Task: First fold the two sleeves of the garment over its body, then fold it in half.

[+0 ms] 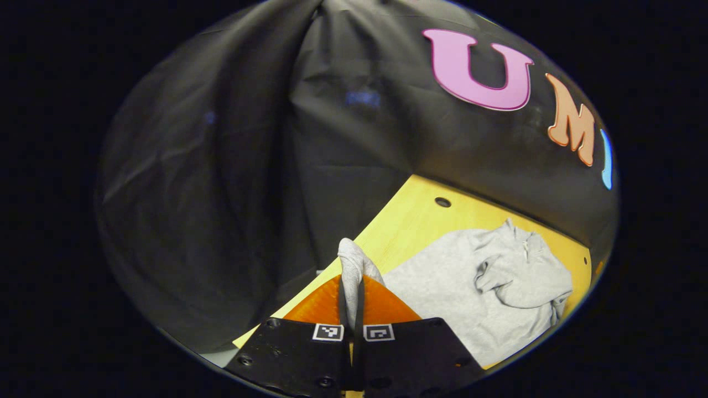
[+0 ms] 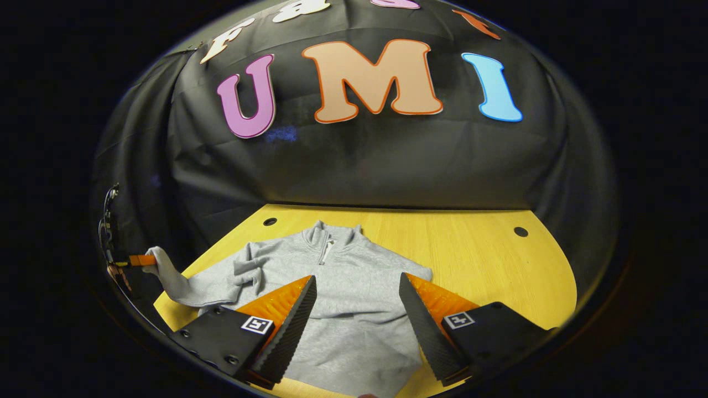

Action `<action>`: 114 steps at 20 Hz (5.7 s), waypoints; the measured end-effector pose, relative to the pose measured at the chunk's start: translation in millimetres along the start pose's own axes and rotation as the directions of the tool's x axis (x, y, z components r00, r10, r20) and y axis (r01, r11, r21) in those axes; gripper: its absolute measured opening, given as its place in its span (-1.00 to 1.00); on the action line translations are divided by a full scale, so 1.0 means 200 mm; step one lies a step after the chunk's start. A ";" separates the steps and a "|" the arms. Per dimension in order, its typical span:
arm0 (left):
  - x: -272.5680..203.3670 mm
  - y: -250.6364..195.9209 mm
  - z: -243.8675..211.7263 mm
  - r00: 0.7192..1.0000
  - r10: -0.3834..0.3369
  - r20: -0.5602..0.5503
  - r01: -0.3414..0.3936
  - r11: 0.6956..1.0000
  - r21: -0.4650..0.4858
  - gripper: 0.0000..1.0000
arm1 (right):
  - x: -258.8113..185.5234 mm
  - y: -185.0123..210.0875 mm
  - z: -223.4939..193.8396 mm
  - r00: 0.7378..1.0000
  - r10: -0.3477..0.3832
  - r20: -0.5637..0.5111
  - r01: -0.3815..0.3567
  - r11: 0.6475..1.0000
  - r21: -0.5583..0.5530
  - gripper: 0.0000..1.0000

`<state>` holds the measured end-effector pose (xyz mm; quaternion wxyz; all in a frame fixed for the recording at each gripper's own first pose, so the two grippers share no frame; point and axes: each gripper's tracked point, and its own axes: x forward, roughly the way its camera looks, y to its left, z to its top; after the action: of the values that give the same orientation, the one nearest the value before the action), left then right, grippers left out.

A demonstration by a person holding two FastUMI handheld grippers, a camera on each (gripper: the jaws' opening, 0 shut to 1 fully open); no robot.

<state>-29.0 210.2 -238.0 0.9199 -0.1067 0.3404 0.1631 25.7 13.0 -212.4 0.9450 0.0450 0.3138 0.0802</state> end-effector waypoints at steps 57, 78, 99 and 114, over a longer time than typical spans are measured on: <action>-0.19 -2.39 -0.34 0.750 -0.650 -0.119 0.645 0.682 0.344 0.84 | -0.56 -0.62 -0.32 0.975 -0.209 -0.079 0.216 0.972 0.092 0.82; -0.22 -0.91 -0.22 0.929 -0.365 -0.057 0.366 0.889 0.276 0.92 | -0.16 -0.32 -0.40 0.984 -0.120 -0.130 0.116 0.993 -0.035 0.92; -0.23 -0.65 -1.00 0.885 -0.280 -0.371 0.392 0.878 0.274 0.90 | -0.35 -0.27 -1.08 0.896 -0.118 -0.429 0.098 0.993 -0.068 0.92; -0.20 -0.74 -1.00 0.863 -0.340 -0.374 0.448 0.857 0.256 -0.18 | -0.32 -0.14 -1.14 0.869 -0.058 -0.492 0.020 0.996 -0.081 -0.58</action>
<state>-121.3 2.1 -347.6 0.8716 -0.0419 0.4758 -0.1104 -157.7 -18.3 -361.2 0.8359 -0.0181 0.5426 0.0813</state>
